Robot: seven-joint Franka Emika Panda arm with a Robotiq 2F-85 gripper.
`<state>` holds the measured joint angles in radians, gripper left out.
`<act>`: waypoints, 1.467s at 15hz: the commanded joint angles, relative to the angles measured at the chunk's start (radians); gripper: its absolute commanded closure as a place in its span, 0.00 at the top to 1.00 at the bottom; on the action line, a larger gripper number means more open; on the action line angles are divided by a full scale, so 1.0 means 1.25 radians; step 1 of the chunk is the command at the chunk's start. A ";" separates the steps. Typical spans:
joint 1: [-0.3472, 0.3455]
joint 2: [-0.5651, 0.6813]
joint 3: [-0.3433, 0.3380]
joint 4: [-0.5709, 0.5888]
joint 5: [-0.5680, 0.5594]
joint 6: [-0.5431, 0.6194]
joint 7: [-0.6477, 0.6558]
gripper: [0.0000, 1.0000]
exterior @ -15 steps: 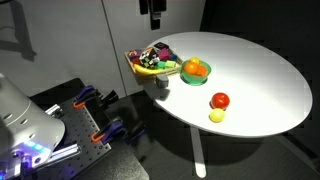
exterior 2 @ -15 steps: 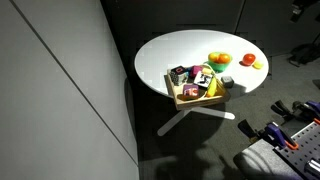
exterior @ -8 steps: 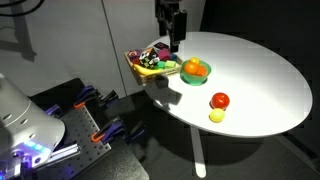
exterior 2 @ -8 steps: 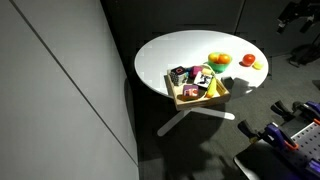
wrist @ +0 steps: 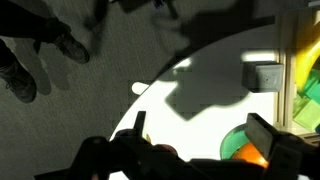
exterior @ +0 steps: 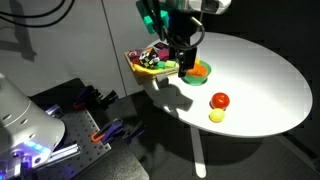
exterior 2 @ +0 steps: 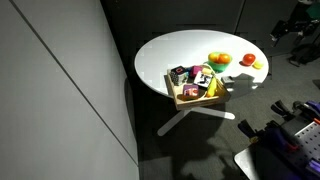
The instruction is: Pick up the red toy apple and put it in the tray
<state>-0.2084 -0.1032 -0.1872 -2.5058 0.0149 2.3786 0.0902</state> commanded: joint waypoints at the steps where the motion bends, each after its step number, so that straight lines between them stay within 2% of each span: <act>1: -0.003 0.078 -0.009 0.061 0.001 -0.017 -0.003 1.00; 7: -0.003 0.146 -0.020 0.111 -0.009 -0.017 0.013 1.00; 9: 0.001 0.136 -0.018 0.088 0.000 -0.002 0.001 1.00; 22: -0.003 0.152 -0.021 0.109 0.014 0.001 -0.010 1.00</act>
<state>-0.2085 0.0762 -0.2121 -2.3844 0.0150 2.3778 0.0920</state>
